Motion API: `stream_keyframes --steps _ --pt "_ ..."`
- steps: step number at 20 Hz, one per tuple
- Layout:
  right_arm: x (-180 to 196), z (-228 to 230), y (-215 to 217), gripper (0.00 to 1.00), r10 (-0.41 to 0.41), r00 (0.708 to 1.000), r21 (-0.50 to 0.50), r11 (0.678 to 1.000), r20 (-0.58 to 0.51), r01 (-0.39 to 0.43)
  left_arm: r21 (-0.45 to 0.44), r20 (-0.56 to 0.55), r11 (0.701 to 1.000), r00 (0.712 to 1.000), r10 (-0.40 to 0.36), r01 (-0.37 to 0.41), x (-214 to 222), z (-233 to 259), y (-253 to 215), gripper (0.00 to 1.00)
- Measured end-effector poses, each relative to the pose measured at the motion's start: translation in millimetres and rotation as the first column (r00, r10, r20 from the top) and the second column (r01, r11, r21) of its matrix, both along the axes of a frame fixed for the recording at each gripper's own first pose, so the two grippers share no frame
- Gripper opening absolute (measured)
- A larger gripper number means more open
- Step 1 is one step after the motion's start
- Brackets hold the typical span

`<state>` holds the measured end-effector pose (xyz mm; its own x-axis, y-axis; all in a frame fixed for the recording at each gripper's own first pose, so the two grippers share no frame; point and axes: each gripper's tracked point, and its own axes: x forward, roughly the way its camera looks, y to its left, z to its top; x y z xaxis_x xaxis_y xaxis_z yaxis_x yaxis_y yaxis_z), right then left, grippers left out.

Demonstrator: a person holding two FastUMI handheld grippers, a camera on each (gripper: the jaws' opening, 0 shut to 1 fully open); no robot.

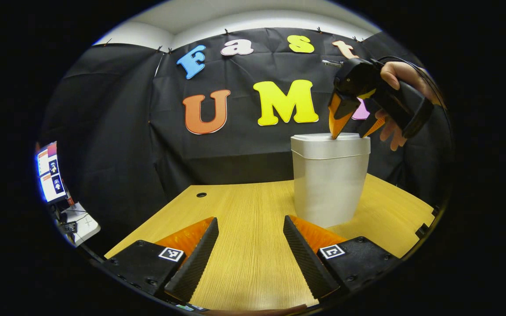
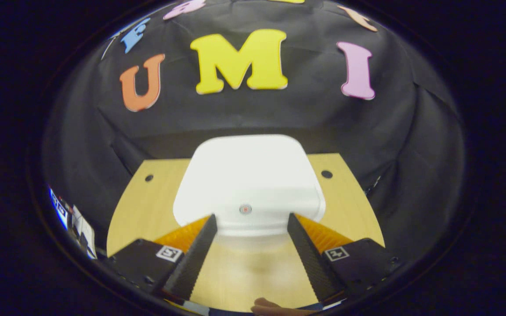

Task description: Press the lid of the desktop garbage bin to open it, pick up the crumpled paper on the desktop and throw it into the bin, then pick up the pop can on the desktop and drop it into the bin, and finally close the garbage bin lid.

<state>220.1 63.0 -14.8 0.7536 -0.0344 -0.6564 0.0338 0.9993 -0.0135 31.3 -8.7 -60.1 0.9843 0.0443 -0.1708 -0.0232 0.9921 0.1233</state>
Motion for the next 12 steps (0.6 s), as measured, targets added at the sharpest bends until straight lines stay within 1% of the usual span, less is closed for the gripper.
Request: stream_keyframes --steps 1,4,7,12 --pt "0 -1 0 1.00 -0.003 1.000 0.005 1.000 0.014 0.003 0.002 -0.002 1.000 1.000 0.009 -0.009 0 -1 3 0.96" --pt "0 1 1 1.00 0.009 1.000 -0.014 1.000 0.007 -0.009 0.002 -0.007 1.000 1.000 0.012 -0.012 2 -3 5 0.96" --pt "5 2 1 0.99 0.006 1.000 0.000 1.000 0.003 -0.006 -0.005 -0.011 1.000 1.000 0.019 -0.019 3 -6 8 0.96" --pt "10 6 -1 0.98 0.020 0.999 -0.015 1.000 -0.048 -0.021 -0.054 -0.019 0.998 1.000 0.020 -0.020 4 -7 12 0.96"
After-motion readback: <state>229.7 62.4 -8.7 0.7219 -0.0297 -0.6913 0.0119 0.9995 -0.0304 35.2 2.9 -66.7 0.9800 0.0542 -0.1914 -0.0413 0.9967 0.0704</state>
